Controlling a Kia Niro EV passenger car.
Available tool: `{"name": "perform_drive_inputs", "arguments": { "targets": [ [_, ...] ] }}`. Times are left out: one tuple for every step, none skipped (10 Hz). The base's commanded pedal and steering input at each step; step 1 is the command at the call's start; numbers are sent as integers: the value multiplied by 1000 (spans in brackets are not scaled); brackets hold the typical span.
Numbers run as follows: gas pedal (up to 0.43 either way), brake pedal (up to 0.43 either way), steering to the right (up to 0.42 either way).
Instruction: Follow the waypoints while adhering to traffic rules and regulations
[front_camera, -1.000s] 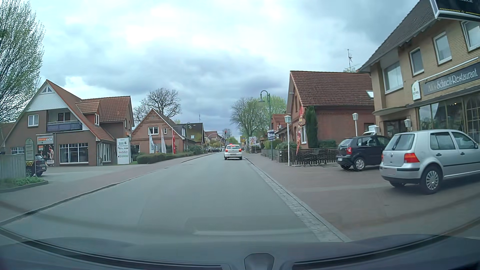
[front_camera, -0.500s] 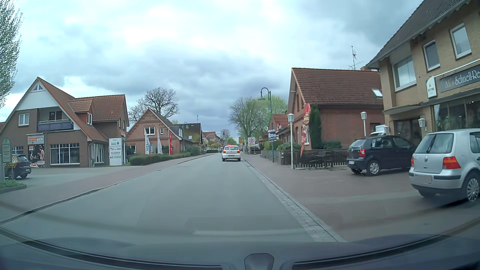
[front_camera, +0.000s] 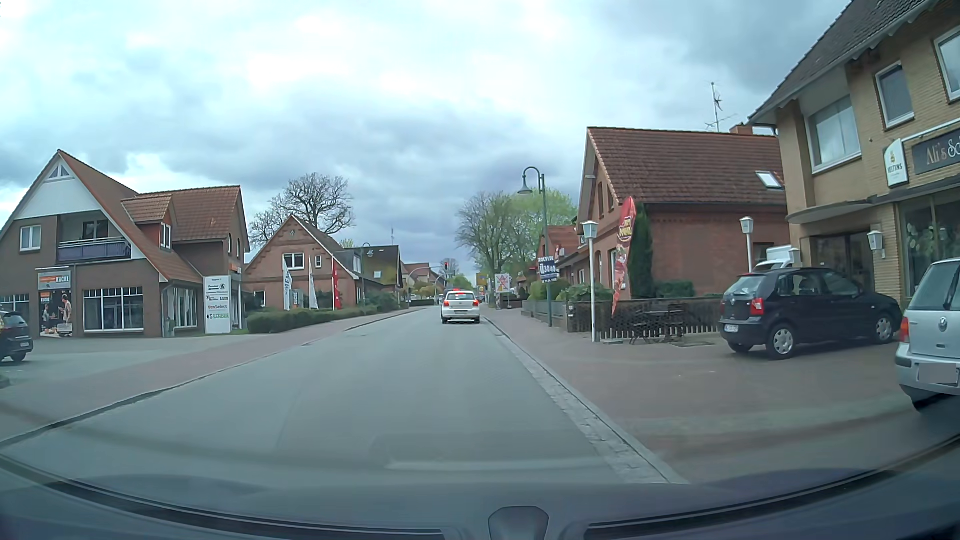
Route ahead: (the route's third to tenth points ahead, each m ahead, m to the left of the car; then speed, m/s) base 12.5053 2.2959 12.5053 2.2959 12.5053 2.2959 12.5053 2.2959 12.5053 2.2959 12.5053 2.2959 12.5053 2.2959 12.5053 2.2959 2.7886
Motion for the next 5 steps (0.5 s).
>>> {"name": "perform_drive_inputs", "arguments": {
  "targets": [
    [0, 91, -1],
    [0, 104, -5],
    [0, 110, -12],
    [0, 122, -18],
    [0, 140, -22]
  ]
}}
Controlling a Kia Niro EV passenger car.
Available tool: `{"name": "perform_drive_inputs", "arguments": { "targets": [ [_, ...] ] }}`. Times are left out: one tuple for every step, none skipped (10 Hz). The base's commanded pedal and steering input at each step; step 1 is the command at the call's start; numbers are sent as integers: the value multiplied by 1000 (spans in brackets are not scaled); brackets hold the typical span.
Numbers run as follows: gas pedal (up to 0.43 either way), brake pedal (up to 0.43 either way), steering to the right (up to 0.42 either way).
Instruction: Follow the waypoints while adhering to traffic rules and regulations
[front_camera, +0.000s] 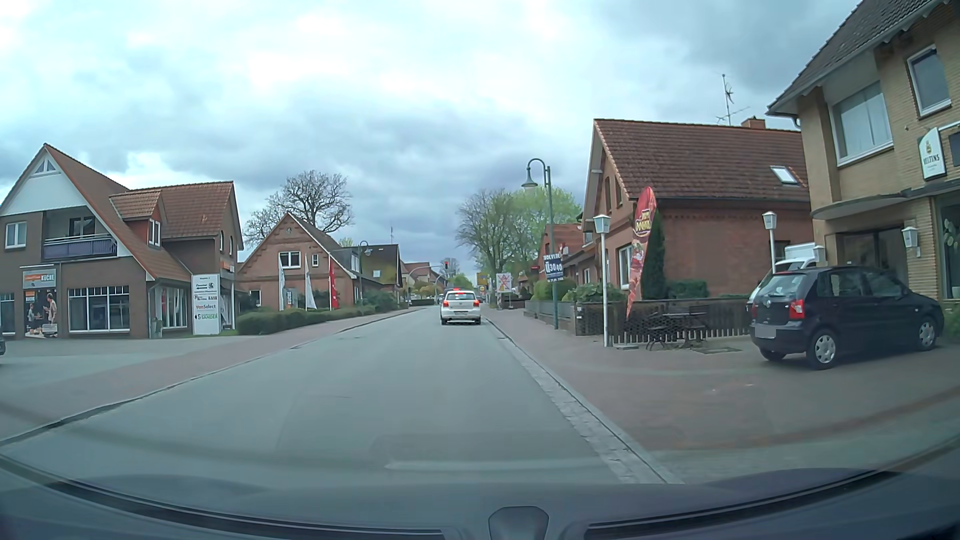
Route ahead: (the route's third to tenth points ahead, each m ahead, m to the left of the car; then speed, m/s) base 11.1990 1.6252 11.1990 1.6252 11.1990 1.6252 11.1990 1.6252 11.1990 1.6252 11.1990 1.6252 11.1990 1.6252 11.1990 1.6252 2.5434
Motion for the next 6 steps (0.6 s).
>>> {"name": "perform_drive_inputs", "arguments": {
  "targets": [
    [0, 165, -24],
    [0, 183, -26],
    [0, 183, -29],
    [0, 183, -36],
    [0, 152, -44],
    [0, 18, -55]
  ]
}}
